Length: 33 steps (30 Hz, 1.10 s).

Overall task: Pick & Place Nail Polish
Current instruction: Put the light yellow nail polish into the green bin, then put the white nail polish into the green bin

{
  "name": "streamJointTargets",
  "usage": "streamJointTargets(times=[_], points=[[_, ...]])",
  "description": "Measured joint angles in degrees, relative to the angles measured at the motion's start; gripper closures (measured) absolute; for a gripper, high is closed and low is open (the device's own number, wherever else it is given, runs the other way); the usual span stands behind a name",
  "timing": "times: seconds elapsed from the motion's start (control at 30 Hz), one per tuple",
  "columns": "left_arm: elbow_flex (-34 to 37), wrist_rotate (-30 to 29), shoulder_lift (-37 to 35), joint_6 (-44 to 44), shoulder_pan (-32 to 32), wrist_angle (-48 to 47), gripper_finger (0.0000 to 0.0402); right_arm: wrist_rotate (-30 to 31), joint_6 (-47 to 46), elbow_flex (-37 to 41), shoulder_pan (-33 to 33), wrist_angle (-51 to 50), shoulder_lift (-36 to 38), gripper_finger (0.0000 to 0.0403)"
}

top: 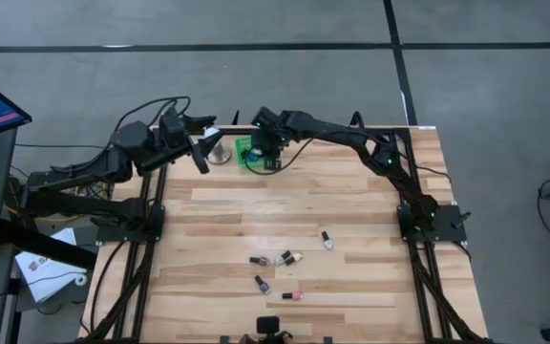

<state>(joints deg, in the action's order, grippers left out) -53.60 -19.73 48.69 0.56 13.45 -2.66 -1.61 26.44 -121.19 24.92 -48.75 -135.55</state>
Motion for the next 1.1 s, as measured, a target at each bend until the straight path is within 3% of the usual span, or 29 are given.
streamJointTargets(times=[0.7, 0.87, 1.1], points=[[0.00, 0.00, 0.04, 0.00, 0.00, -0.02, 0.0181, 0.08, 0.21, 0.07, 0.14, -2.40, 1.10, 0.0283], [0.00, 0.00, 0.03, 0.00, 0.00, -0.12, 0.0181, -0.03, -8.40, -0.19, 0.88, -10.32, 11.13, 0.0265], [0.01, 0.00, -0.58, 0.03, -0.60, -1.85, 0.0181, -1.06, -22.65, 3.43, 0.17, -31.68, 23.98, 0.0251]])
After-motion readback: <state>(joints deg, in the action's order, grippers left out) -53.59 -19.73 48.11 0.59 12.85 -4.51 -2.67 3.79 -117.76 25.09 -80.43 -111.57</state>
